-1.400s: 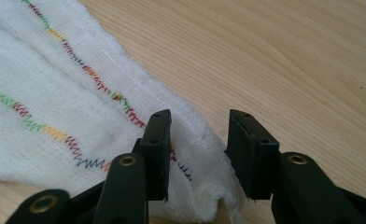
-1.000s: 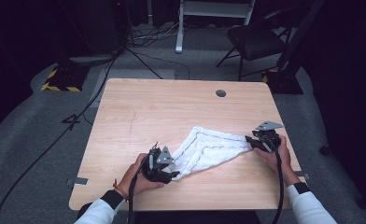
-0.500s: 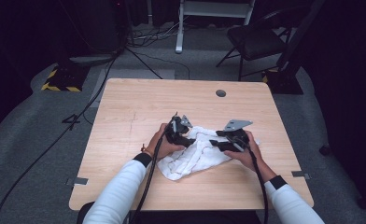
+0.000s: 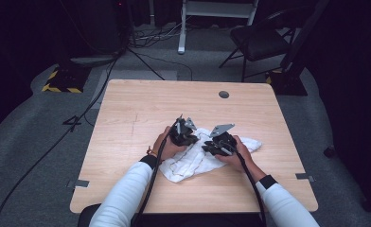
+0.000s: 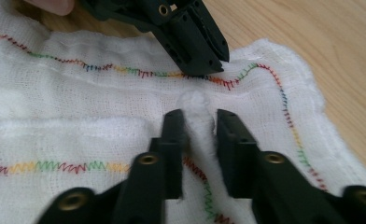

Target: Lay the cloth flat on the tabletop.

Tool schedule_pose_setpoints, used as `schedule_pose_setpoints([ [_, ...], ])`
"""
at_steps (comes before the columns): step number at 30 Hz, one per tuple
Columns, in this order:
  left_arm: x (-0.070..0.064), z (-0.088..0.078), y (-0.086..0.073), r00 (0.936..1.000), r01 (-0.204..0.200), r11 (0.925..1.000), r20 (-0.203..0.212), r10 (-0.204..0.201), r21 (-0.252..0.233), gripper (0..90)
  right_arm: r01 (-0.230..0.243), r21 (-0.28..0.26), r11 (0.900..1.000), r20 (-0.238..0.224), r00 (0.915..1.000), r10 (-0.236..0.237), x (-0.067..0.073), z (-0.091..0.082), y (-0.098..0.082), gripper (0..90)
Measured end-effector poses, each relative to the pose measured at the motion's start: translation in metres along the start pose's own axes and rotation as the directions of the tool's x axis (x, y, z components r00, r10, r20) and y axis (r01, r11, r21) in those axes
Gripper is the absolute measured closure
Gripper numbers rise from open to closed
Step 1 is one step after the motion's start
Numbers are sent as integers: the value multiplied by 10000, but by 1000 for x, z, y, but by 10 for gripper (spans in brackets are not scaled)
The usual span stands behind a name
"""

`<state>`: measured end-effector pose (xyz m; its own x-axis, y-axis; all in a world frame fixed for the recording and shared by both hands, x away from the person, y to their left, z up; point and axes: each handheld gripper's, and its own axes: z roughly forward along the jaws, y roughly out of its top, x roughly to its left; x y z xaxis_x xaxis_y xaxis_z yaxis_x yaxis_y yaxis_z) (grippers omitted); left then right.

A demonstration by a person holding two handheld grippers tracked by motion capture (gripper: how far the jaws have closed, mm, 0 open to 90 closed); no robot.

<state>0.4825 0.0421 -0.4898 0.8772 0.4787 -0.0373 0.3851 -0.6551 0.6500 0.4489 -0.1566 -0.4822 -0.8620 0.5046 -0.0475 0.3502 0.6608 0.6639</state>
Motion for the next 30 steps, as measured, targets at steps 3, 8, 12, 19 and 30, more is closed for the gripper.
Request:
schedule_pose_setpoints([
  [3,3,-2,-1,9997,88,10000,-241,-87,42,852,113,-150,9998,112,9999,-111,1,-6,0,847],
  [8,17,-12,-11,9941,720,9974,-813,-722,-51,853,295,-946,9951,144,9995,-283,1,-37,-4,855],
  [12,32,-24,-21,9847,1205,9927,-1257,-1207,-96,853,389,-1373,9898,-52,9992,-400,2,-58,-10,856],
  [19,48,-39,-34,9672,1723,9847,-1849,-1739,-251,852,587,-1539,9863,-409,9970,-658,4,-94,-40,856],
  [30,53,-46,-42,9585,1988,9798,-2046,-1987,-204,829,-127,-938,9955,-153,9998,114,1,-121,-103,843],
])
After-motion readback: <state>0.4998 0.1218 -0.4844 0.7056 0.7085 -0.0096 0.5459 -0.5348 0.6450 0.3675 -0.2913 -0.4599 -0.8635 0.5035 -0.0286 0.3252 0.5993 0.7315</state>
